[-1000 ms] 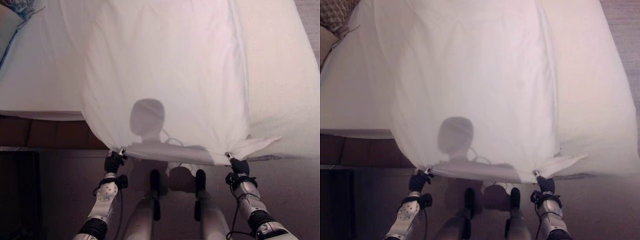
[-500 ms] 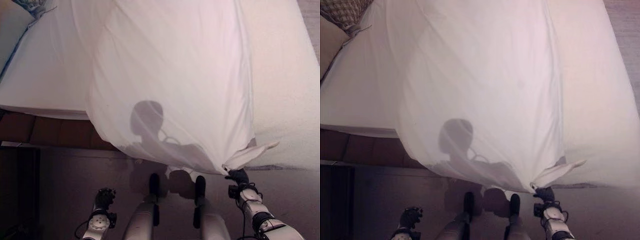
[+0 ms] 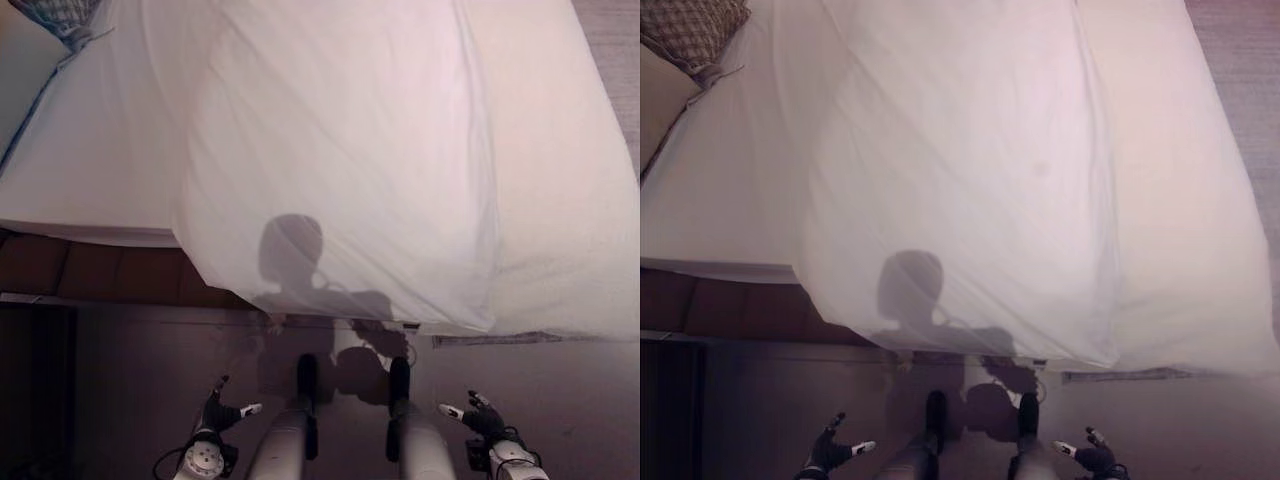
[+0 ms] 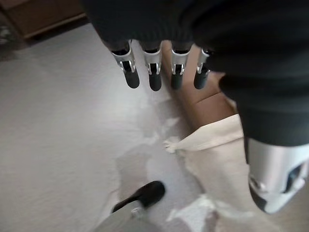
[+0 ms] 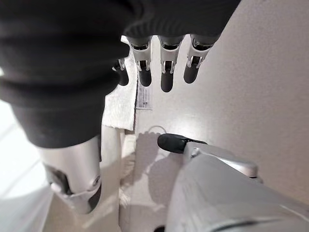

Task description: Make the bed

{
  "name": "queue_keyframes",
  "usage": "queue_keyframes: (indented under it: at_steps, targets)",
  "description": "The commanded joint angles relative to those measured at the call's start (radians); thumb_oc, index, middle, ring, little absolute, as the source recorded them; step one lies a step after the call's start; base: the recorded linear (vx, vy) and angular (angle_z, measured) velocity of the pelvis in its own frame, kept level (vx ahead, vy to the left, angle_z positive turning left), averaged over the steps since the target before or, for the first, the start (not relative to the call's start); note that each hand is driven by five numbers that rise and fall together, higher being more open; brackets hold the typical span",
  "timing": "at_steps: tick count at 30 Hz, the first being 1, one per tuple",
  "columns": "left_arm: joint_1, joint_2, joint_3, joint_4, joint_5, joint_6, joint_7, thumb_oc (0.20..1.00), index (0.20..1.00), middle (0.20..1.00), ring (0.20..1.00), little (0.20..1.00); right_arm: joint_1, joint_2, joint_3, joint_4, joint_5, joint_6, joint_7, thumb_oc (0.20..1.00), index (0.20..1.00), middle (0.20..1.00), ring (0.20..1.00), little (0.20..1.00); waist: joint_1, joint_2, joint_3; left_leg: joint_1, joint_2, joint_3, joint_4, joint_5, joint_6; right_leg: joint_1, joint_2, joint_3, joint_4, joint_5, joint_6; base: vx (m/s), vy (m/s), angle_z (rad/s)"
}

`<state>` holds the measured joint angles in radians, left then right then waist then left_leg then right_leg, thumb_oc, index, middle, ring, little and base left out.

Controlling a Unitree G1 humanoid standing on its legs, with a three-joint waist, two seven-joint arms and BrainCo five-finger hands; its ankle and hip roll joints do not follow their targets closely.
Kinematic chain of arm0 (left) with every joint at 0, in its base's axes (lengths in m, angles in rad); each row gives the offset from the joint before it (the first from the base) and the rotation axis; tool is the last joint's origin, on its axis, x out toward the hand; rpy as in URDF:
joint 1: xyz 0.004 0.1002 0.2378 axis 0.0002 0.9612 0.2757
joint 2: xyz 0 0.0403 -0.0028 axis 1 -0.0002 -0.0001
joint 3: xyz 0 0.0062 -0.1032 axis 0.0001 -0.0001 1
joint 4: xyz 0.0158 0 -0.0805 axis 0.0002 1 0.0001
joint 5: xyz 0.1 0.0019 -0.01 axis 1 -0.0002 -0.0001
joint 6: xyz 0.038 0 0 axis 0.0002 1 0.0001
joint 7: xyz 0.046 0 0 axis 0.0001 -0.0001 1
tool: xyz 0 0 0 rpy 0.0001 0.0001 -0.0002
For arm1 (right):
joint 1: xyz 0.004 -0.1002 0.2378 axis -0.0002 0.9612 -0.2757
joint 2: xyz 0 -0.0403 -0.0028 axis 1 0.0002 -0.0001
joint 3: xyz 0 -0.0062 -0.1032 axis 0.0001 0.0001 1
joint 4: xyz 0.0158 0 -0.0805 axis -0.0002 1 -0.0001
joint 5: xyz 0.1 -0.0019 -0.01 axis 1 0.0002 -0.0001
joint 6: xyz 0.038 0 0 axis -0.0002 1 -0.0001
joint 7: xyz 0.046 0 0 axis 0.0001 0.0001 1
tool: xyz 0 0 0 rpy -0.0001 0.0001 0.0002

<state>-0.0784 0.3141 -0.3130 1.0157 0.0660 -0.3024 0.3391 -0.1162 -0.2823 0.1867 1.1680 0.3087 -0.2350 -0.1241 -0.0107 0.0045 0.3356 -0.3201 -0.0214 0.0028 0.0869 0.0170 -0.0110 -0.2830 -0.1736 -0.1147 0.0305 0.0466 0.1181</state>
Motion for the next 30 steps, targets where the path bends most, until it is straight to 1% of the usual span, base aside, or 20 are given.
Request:
queue_keyframes:
  at_steps: [1, 2, 3, 6, 7, 8, 9, 10, 12, 13, 14, 15, 16, 17, 20, 21, 23, 26, 27, 30]
  targets:
    - [0.022, 0.038, -0.001, -0.077, 0.037, -0.058, -0.030, 1.000, 1.000, 1.000, 1.000, 1.000, 0.059, -0.033, 0.027, -0.145, -0.008, -0.047, -0.018, 1.000, 1.000, 1.000, 1.000, 1.000, 0.002, -0.012, -0.017, -0.020, -0.009, 0.000, 0.021, -0.001, -0.019, -0.028, -0.006, 0.029, 0.020, 0.054, 0.042, 0.01, -0.009, -0.03]
    - [0.026, 0.056, -0.015, -0.124, 0.025, -0.070, -0.047, 1.000, 1.000, 1.000, 1.000, 1.000, 0.075, -0.052, 0.040, -0.213, -0.037, -0.056, -0.019, 1.000, 1.000, 1.000, 1.000, 1.000, -0.002, -0.013, -0.019, -0.018, -0.008, 0.001, 0.021, -0.002, -0.019, -0.027, -0.006, 0.032, 0.020, 0.053, 0.042, 0.00, -0.002, -0.06]
    - [0.015, 0.081, -0.036, -0.218, -0.030, -0.096, -0.090, 1.000, 1.000, 1.000, 1.000, 1.000, 0.077, -0.094, 0.066, -0.318, -0.076, -0.075, -0.010, 1.000, 1.000, 1.000, 1.000, 1.000, -0.009, -0.013, -0.018, -0.017, -0.008, 0.002, 0.023, -0.003, -0.019, -0.029, -0.006, 0.034, 0.025, 0.051, 0.043, 0.00, -0.002, -0.11]
    - [0.011, 0.094, -0.049, -0.264, -0.057, -0.106, -0.110, 1.000, 1.000, 1.000, 1.000, 1.000, 0.071, -0.114, 0.086, -0.352, -0.108, -0.078, -0.005, 1.000, 1.000, 1.000, 1.000, 1.000, -0.011, -0.014, -0.019, -0.015, -0.008, 0.004, 0.022, -0.004, -0.018, -0.030, -0.006, 0.037, 0.026, 0.051, 0.043, 0.00, 0.006, -0.13]
    - [-0.023, 0.144, -0.103, -0.383, -0.179, -0.127, -0.221, 1.000, 1.000, 1.000, 1.000, 1.000, 0.044, -0.182, 0.133, -0.474, -0.133, -0.092, 0.035, 1.000, 1.000, 1.000, 1.000, 1.000, -0.015, -0.014, -0.018, -0.018, -0.008, 0.010, 0.025, -0.005, -0.016, -0.036, -0.007, 0.042, 0.025, 0.057, 0.044, -0.01, 0.004, -0.05]
    - [-0.023, 0.145, -0.103, -0.384, -0.180, -0.127, -0.222, 1.000, 1.000, 1.000, 1.000, 1.000, 0.044, -0.182, 0.133, -0.475, -0.133, -0.091, 0.036, 1.000, 1.000, 1.000, 1.000, 1.000, -0.015, -0.014, -0.018, -0.018, -0.008, 0.010, 0.026, -0.005, -0.016, -0.036, -0.007, 0.043, 0.025, 0.057, 0.044, -0.02, 0.005, -0.07]
    - [-0.075, 0.192, -0.165, -0.461, -0.239, -0.135, -0.301, 1.000, 1.000, 1.000, 1.000, 1.000, 0.006, -0.220, 0.165, -0.544, -0.106, -0.097, 0.076, 1.000, 1.000, 1.000, 1.000, 1.000, -0.018, -0.015, -0.018, -0.024, -0.008, 0.013, 0.023, -0.004, -0.016, -0.045, -0.006, 0.046, 0.024, 0.059, 0.045, -0.02, 0.003, -0.06]
    - [-0.116, 0.216, -0.203, -0.492, -0.264, -0.142, -0.334, 1.000, 1.000, 1.000, 1.000, 1.000, -0.021, -0.244, 0.192, -0.571, -0.088, -0.101, 0.109, 1.000, 1.000, 1.000, 1.000, 1.000, -0.019, -0.015, -0.017, -0.027, -0.009, 0.015, 0.024, -0.004, -0.017, -0.051, -0.006, 0.048, 0.026, 0.059, 0.044, -0.02, 0.003, -0.09]
    - [-0.148, 0.224, -0.221, -0.506, -0.277, -0.140, -0.346, 1.000, 1.000, 1.000, 1.000, 1.000, -0.047, -0.259, 0.211, -0.579, -0.082, -0.097, 0.121, 1.000, 1.000, 1.000, 1.000, 1.000, -0.019, -0.015, -0.016, -0.032, -0.009, 0.016, 0.026, -0.004, -0.017, -0.054, -0.005, 0.049, 0.027, 0.057, 0.043, -0.03, -0.002, -0.10]
    - [-0.237, 0.225, -0.277, -0.489, -0.327, -0.132, -0.393, 1.000, 1.000, 1.000, 1.000, 1.000, -0.133, -0.272, 0.269, -0.571, -0.043, -0.090, 0.161, 1.000, 1.000, 1.000, 1.000, 1.000, -0.020, -0.016, -0.008, -0.049, -0.011, 0.015, 0.039, -0.006, -0.019, -0.071, -0.005, 0.052, 0.040, 0.054, 0.041, -0.07, -0.010, -0.10]
    - [-0.281, 0.231, -0.295, -0.511, -0.348, -0.130, -0.402, 1.000, 1.000, 1.000, 1.000, 1.000, -0.170, -0.273, 0.285, -0.566, -0.007, -0.084, 0.179, 1.000, 1.000, 1.000, 1.000, 1.000, -0.019, -0.014, 0.001, -0.062, -0.012, 0.015, 0.050, -0.006, -0.020, -0.083, -0.005, 0.051, 0.050, 0.052, 0.040, -0.06, -0.011, -0.07]
    - [-0.281, 0.231, -0.295, -0.512, -0.349, -0.129, -0.403, 1.000, 1.000, 1.000, 1.000, 1.000, -0.171, -0.273, 0.285, -0.566, -0.007, -0.084, 0.179, 1.000, 1.000, 1.000, 1.000, 1.000, -0.019, -0.014, 0.001, -0.063, -0.012, 0.015, 0.051, -0.006, -0.020, -0.084, -0.005, 0.051, 0.051, 0.052, 0.040, -0.05, -0.008, -0.02]
    - [-0.333, 0.237, -0.322, -0.517, -0.403, -0.115, -0.444, 1.000, 1.000, 1.000, 1.000, 1.000, -0.218, -0.271, 0.307, -0.563, 0.025, -0.077, 0.193, 1.000, 1.000, 1.000, 1.000, 1.000, -0.019, -0.013, 0.011, -0.075, -0.013, 0.015, 0.060, -0.007, -0.021, -0.096, -0.004, 0.054, 0.063, 0.049, 0.038, -0.05, -0.005, 0.02]
    - [-0.362, 0.228, -0.334, -0.507, -0.418, -0.111, -0.448, 1.000, 1.000, 1.000, 1.000, 1.000, -0.248, -0.263, 0.319, -0.558, 0.054, -0.069, 0.201, 1.000, 1.000, 1.000, 1.000, 1.000, -0.018, -0.012, 0.019, -0.083, -0.013, 0.014, 0.067, -0.007, -0.021, -0.104, -0.002, 0.055, 0.072, 0.047, 0.035, -0.07, -0.008, 0.05]
    - [-0.526, 0.220, -0.415, -0.472, -0.507, -0.070, -0.516, 1.000, 1.000, 1.000, 1.000, 1.000, -0.384, -0.219, 0.378, -0.524, 0.207, -0.028, 0.260, 1.000, 1.000, 1.000, 1.000, 1.000, -0.016, -0.002, 0.060, -0.127, -0.016, 0.018, 0.107, -0.011, -0.025, -0.148, 0.003, 0.055, 0.111, 0.038, 0.030, -0.07, 0.012, 0.02]
    - [-0.526, 0.220, -0.415, -0.472, -0.507, -0.070, -0.516, 1.000, 1.000, 1.000, 1.000, 1.000, -0.384, -0.219, 0.378, -0.524, 0.208, -0.028, 0.261, 1.000, 1.000, 1.000, 1.000, 1.000, -0.016, -0.002, 0.060, -0.128, -0.016, 0.018, 0.107, -0.011, -0.025, -0.148, 0.003, 0.055, 0.111, 0.038, 0.030, -0.05, 0.013, -0.01]
    - [-0.600, 0.220, -0.449, -0.437, -0.547, -0.049, -0.553, 1.000, 1.000, 1.000, 1.000, 1.000, -0.458, -0.211, 0.427, -0.509, 0.237, -0.010, 0.282, 1.000, 1.000, 1.000, 1.000, 1.000, -0.016, 0.001, 0.079, -0.153, -0.016, 0.020, 0.131, -0.016, -0.027, -0.178, 0.002, 0.060, 0.144, 0.030, 0.028, -0.05, 0.016, 0.01]
    - [-0.690, 0.197, -0.439, -0.364, -0.558, -0.041, -0.543, 1.000, 1.000, 1.000, 1.000, 1.000, -0.549, -0.182, 0.444, -0.474, 0.347, 0.013, 0.305, 1.000, 1.000, 1.000, 1.000, 1.000, -0.013, 0.005, 0.106, -0.219, -0.019, 0.026, 0.199, -0.031, -0.028, -0.246, 0.000, 0.064, 0.210, 0.016, 0.022, -0.06, 0.028, 0.02]
    - [-0.690, 0.196, -0.439, -0.364, -0.558, -0.041, -0.543, 1.000, 1.000, 1.000, 1.000, 1.000, -0.550, -0.182, 0.444, -0.474, 0.347, 0.013, 0.305, 1.000, 1.000, 1.000, 1.000, 1.000, -0.013, 0.005, 0.105, -0.221, -0.019, 0.026, 0.201, -0.031, -0.028, -0.248, 0.001, 0.065, 0.211, 0.015, 0.022, -0.05, 0.034, 0.08]
    - [-0.741, 0.158, -0.399, -0.303, -0.540, -0.043, -0.497, 1.000, 1.000, 1.000, 1.000, 1.000, -0.622, -0.158, 0.436, -0.426, 0.369, 0.011, 0.274, 1.000, 1.000, 1.000, 1.000, 1.000, -0.009, 0.008, 0.121, -0.276, -0.023, 0.026, 0.261, -0.048, -0.031, -0.301, -0.004, 0.065, 0.269, 0.002, 0.020, -0.04, 0.026, 0.09]
